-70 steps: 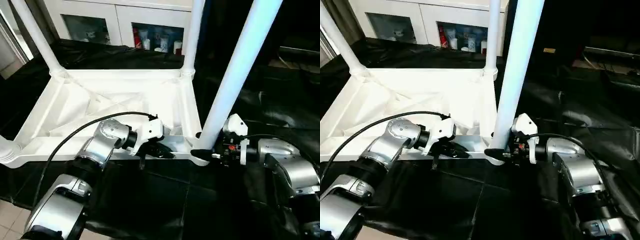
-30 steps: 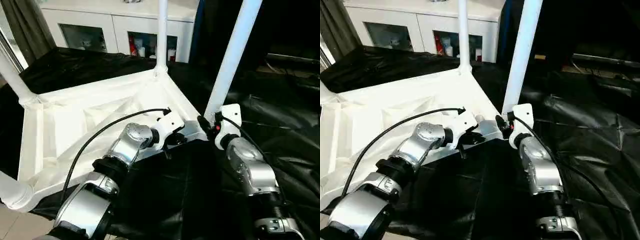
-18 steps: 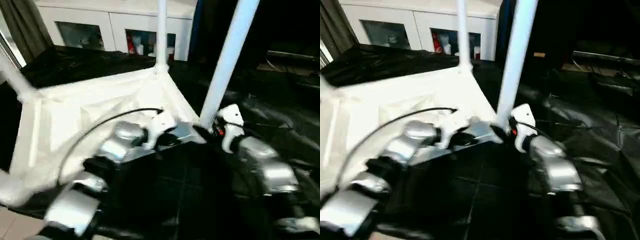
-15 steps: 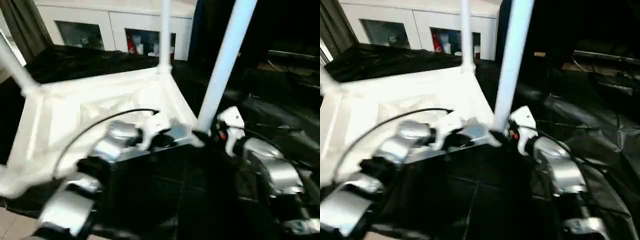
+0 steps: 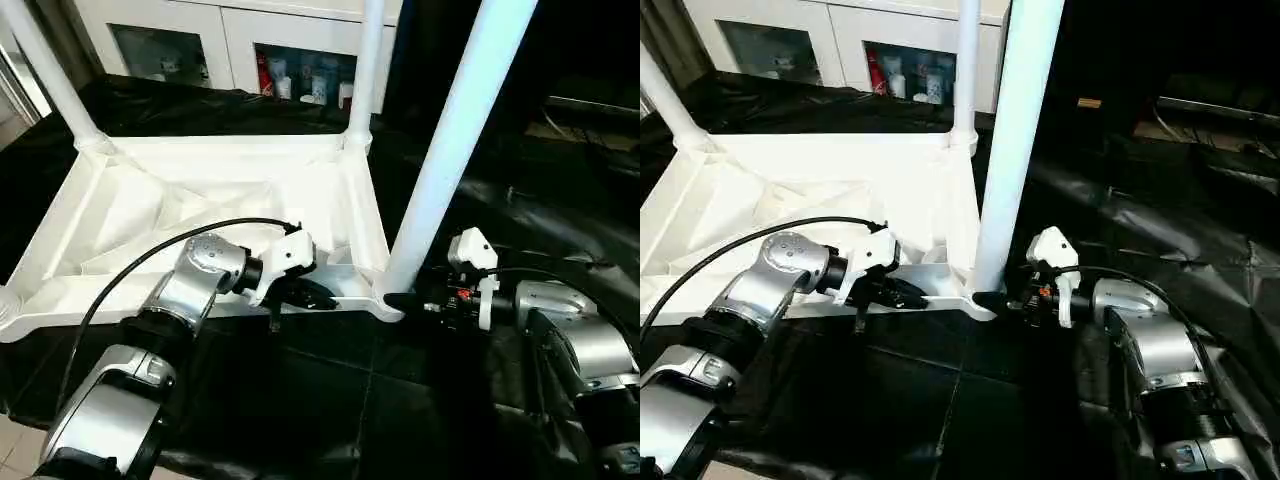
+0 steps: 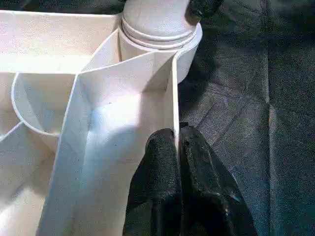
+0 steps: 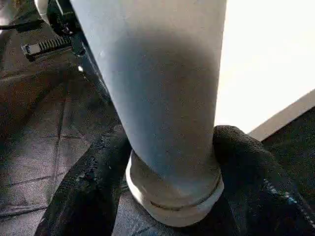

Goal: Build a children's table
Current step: Rotate leg to tighten

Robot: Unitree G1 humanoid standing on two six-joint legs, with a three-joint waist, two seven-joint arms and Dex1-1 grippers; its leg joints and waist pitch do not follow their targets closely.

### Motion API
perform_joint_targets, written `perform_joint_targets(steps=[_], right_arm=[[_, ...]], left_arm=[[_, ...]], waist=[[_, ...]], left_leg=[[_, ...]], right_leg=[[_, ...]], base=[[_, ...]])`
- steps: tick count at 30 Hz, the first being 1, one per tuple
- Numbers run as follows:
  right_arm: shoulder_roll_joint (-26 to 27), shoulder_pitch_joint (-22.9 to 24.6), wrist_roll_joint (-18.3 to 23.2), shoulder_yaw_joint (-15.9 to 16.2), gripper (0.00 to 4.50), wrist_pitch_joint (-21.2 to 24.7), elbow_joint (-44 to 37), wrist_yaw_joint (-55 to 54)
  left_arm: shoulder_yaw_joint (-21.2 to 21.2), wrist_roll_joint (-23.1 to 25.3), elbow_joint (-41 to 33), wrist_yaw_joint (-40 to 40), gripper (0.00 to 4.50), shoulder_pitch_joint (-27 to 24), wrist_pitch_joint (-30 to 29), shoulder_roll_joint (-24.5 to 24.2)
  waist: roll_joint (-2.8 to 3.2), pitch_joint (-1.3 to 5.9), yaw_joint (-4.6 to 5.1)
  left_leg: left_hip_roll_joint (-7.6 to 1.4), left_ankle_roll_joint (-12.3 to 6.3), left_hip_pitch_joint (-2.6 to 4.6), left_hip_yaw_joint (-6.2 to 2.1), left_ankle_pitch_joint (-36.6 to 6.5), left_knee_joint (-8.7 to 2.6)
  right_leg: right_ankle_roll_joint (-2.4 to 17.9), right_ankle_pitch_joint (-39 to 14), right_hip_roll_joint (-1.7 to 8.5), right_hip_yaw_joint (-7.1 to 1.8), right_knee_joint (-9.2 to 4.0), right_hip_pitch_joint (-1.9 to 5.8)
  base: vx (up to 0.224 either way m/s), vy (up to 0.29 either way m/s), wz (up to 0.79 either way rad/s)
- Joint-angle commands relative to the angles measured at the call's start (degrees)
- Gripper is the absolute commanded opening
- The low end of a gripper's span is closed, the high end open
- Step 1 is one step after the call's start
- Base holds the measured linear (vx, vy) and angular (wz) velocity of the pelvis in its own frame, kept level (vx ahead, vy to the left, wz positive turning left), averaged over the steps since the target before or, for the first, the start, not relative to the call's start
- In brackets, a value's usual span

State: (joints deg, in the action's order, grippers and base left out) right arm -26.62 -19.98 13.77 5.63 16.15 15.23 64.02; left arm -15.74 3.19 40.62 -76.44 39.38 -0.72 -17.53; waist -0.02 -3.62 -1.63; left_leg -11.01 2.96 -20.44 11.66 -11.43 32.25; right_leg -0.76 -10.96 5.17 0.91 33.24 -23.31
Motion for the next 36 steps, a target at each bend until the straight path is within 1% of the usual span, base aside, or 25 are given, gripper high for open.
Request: perform_joint_targets(steps=[1, 4, 6, 9, 10, 12, 14, 15, 16, 17, 18, 19, 20, 21, 22, 23, 24, 25, 26, 28, 30, 32, 33, 34, 36], right_arm=[[0.7, -0.2, 0.7, 2.1, 2.49, 0.7, 0.5, 1.6], [0.9, -0.3, 0.9, 2.2, 2.21, 0.7, 0.8, 2.2], [1.1, 0.2, 1.0, 2.2, 2.16, 0.5, 0.8, 2.5], [1.4, 0.9, 1.1, 2.1, 2.11, 0.6, 0.5, 1.9], [1.7, 1.4, 1.0, 2.0, 2.09, 0.8, 0.2, 1.1], [2.4, 2.0, 0.1, 1.8, 2.09, 0.6, 0.3, -1.5], [3.0, 2.4, -0.6, 1.7, 2.07, 0.5, 0.5, -3.4], [4.9, 3.0, -2.2, 1.3, 2.06, 0.6, 1.3, -8.3], [6.7, 3.4, -3.5, 1.1, 2.06, 0.7, 1.9, -12.6], [10.3, 4.0, -5.2, 0.3, 2.06, 1.2, 2.9, -20.2], [11.1, 4.2, -5.6, 0.1, 2.06, 1.3, 3.1, -21.9], [11.9, 4.2, -5.8, -0.1, 2.04, 1.5, 3.3, -23.4], [14.3, 4.1, -6.3, -1.1, 2.03, 2.0, 4.0, -28.1], [14.3, 4.1, -6.3, -1.1, 2.02, 2.0, 4.1, -28.2], [17.5, 3.9, -6.6, -2.6, 2.01, 2.9, 4.9, -34.0], [18.1, 3.8, -6.7, -2.8, 2.01, 3.0, 5.1, -35.1], [23.0, 3.1, -7.2, -4.6, 2.0, 4.0, 6.3, -43.7], [24.5, 2.6, -7.6, -4.8, 2.0, 3.8, 6.9, -46.3], [24.5, 2.6, -7.6, -4.8, 2.0, 3.8, 6.9, -46.3], [26.2, 1.9, -8.8, -4.5, 2.0, 3.3, 7.0, -48.6], [26.8, 1.4, -9.6, -4.1, 2.0, 2.9, 6.9, -49.4], [26.2, 1.0, -9.3, -3.0, 2.0, 1.1, 6.4, -46.5], [25.4, 1.0, -9.2, -3.0, 2.56, 0.7, 6.0, -45.4], [25.1, 1.1, -9.0, -3.1, 2.7, 0.7, 5.9, -44.9], [23.6, 1.1, -8.6, -3.4, 2.85, 0.6, 5.3, -43.0]], left_arm=[[0.0, -1.9, 0.8, -0.2, 0.0, -1.8, -0.3, 0.6], [0.1, -1.9, 0.8, -0.2, 0.0, -1.9, -0.3, 0.5], [0.2, -1.6, 0.7, 0.4, 0.0, -2.2, -0.3, 0.4], [0.2, -1.3, 0.8, 1.3, 0.0, -2.3, -0.4, 0.5], [0.2, -0.8, 1.1, 2.3, 0.0, -2.2, -0.3, 0.6], [0.3, 0.0, 2.1, 4.9, 0.0, -1.9, -0.3, 1.2], [0.4, 0.6, 2.8, 6.7, 0.0, -1.6, -0.3, 1.6], [0.9, 1.0, 3.9, 10.2, 0.0, -1.1, -0.7, 3.0], [1.2, 1.6, 4.8, 13.5, 0.0, -0.5, -0.9, 4.3], [1.6, 2.5, 6.4, 19.1, 0.0, 0.5, -1.3, 6.7], [1.6, 2.7, 6.7, 20.3, 0.0, 0.7, -1.4, 7.3], [1.6, 2.9, 7.0, 21.3, 0.0, 0.8, -1.5, 7.8], [1.6, 3.2, 7.6, 23.7, 0.0, 1.3, -1.9, 9.2], [1.6, 3.2, 7.6, 23.7, 0.0, 1.3, -1.9, 9.2], [1.5, 3.2, 7.8, 25.4, 0.0, 1.6, -2.8, 11.1], [1.5, 3.2, 7.8, 25.7, 0.0, 1.6, -2.9, 11.5], [0.8, 3.3, 7.8, 27.7, 0.0, 1.7, -4.1, 14.8], [0.2, 3.5, 7.3, 27.9, 0.0, 1.5, -4.2, 16.1], [0.2, 3.5, 7.3, 27.9, 0.0, 1.5, -4.2, 16.1], [-0.6, 3.7, 7.2, 27.8, 0.0, 1.2, -4.0, 17.9], [-1.0, 3.8, 7.0, 27.5, 0.0, 0.9, -4.0, 18.8], [-1.4, 4.0, 6.9, 27.1, 0.0, 0.7, -3.7, 18.7], [-1.4, 4.1, 6.9, 26.7, 0.0, 0.7, -3.4, 18.2], [-1.4, 4.1, 6.9, 26.4, 0.0, 0.6, -3.3, 17.9], [-1.3, 4.3, 6.9, 25.7, 0.0, 0.6, -3.0, 16.9]], waist=[[-1.32, 2.49, -0.48], [-1.36, 2.52, -0.53], [-1.38, 2.47, -0.54], [-1.24, 2.39, -0.5], [-0.97, 2.42, -0.54], [-1.02, 2.38, -0.49], [-1.03, 2.17, -0.37], [-1.01, 2.05, -0.25], [-0.66, 1.77, -0.19], [-0.86, 1.73, 0.04], [-0.96, 1.7, 0.16], [-1.03, 1.66, 0.3], [-0.99, 1.77, 0.29], [-0.62, 1.51, 0.48], [-0.6, 1.64, 0.46], [-0.52, 1.73, 0.48], [0.07, 1.76, 0.44], [0.03, 1.73, 0.55], [-0.02, 1.8, 0.7], [0.12, 1.82, 0.75], [-0.01, 1.92, 0.8], [0.01, 1.92, 0.7], [-0.19, 1.97, 0.72], [-0.27, 2.02, 0.61], [-0.12, 2.0, 0.55]], left_leg=[[-2.16, -6.67, 0.04, -0.3, -5.8, -3.02], [-2.11, -7.2, 0.0, -0.27, -4.9, -2.91], [-2.1, -7.27, 0.0, -0.26, -5.1, -2.9], [-2.13, -6.62, 0.02, -0.32, -6.3, -3.03], [-2.13, -6.48, 0.04, -0.36, -6.3, -3.04], [-2.11, -6.27, 0.09, -0.32, -6.5, -3.07], [-2.08, -5.2, 0.12, -0.46, -8.9, -3.38], [-2.05, -4.76, 0.02, -0.51, -9.7, -3.52], [-2.04, -3.17, 0.18, -0.69, -12.3, -3.82], [-2.02, -1.61, 0.35, -0.87, -14.3, -4.12], [-1.93, -0.92, 0.27, -0.95, -14.9, -4.26], [-1.91, 0.0, 0.3, -1.31, -16.2, -4.58], [-1.93, 0.17, 0.29, -1.43, -16.5, -4.63], [-1.88, 0.31, 0.5, -1.22, -18.2, -4.75], [-1.78, 0.47, 0.7, -1.35, -19.2, -4.71], [-1.71, 0.55, 0.63, -1.47, -19.8, -4.82], [-1.72, 0.81, 0.59, -1.55, -19.6, -4.91], [-1.66, 1.19, 0.78, -1.51, -20.4, -4.9], [-1.69, 1.38, 0.71, -1.64, -20.5, -5.03], [-1.6, 1.2, 0.73, -1.56, -21.1, -4.98], [-1.58, 0.81, 0.57, -1.55, -20.8, -4.98], [-1.57, 0.1, 0.36, -1.52, -20.1, -5.0], [-1.57, -0.14, 0.23, -1.49, -19.5, -4.98], [-1.6, -0.45, 0.26, -1.45, -19.0, -4.94], [-1.68, -0.73, 0.22, -1.45, -18.5, -4.97]], right_leg=[[17.2, -3.1, 2.36, -1.22, -2.56, 2.63], [17.3, -1.9, 2.34, -1.18, -2.44, 2.66], [17.3, -2.2, 2.33, -1.17, -2.48, 2.62], [16.9, -4.5, 2.34, -1.21, -2.75, 2.6], [16.9, -4.5, 2.34, -1.21, -2.71, 2.59], [16.8, -4.3, 2.25, -1.23, -2.83, 2.5], [16.1, -7.9, 2.31, -1.24, -3.27, 2.42], [15.6, -9.7, 2.35, -1.3, -3.46, 2.28], [14.2, -14.9, 2.5, -1.38, -4.05, 1.97], [12.8, -19.2, 2.54, -1.42, -4.47, 1.87], [11.9, -20.8, 2.45, -1.4, -4.58, 1.89], [10.4, -24.0, 2.56, -1.3, -4.89, 1.89], [9.9, -24.4, 2.59, -1.29, -4.86, 1.95], [9.3, -24.8, 2.33, -1.43, -5.38, 1.39], [8.8, -25.8, 2.39, -1.56, -5.45, 1.28], [8.3, -26.4, 2.43, -1.57, -5.54, 1.23], [8.2, -26.0, 2.46, -1.6, -5.45, 1.33], [7.7, -26.9, 2.39, -1.62, -5.72, 0.85], [7.4, -26.9, 2.35, -1.56, -5.69, 1.03], [7.1, -26.1, 2.22, -1.63, -5.82, 0.89], [7.2, -24.5, 2.18, -1.65, -5.72, 1.01], [7.2, -23.6, 2.24, -1.64, -5.66, 1.17], [7.3, -23.0, 2.25, -1.62, -5.62, 1.3], [7.4, -22.3, 2.25, -1.64, -5.57, 1.35], [7.8, -21.5, 2.29, -1.66, -5.48, 1.4]], base=[[0.0, 0.0, 0.0], [0.0, 0.0, 0.0], [0.0, 0.0, 0.0], [0.0, 0.0, 0.0], [0.0, 0.0, 0.0], [0.0, 0.0, 0.0], [0.0, 0.0, 0.0], [0.0, 0.0, 0.0], [0.0, 0.0, 0.0], [0.0, 0.0, 0.0], [0.0, 0.0, 0.0], [0.0, 0.0, 0.0], [0.0, 0.0, 0.0], [0.0, 0.0, 0.0], [0.0, 0.0, 0.0], [0.0, 0.0, 0.0], [0.0, 0.0, 0.0], [0.0, 0.0, 0.0], [0.0, 0.0, 0.0], [0.0, 0.0, 0.0], [0.0, 0.0, 0.0], [0.0, 0.0, 0.0], [0.0, 0.0, 0.0], [0.0, 0.0, 0.0], [0.0, 0.0, 0.0]])
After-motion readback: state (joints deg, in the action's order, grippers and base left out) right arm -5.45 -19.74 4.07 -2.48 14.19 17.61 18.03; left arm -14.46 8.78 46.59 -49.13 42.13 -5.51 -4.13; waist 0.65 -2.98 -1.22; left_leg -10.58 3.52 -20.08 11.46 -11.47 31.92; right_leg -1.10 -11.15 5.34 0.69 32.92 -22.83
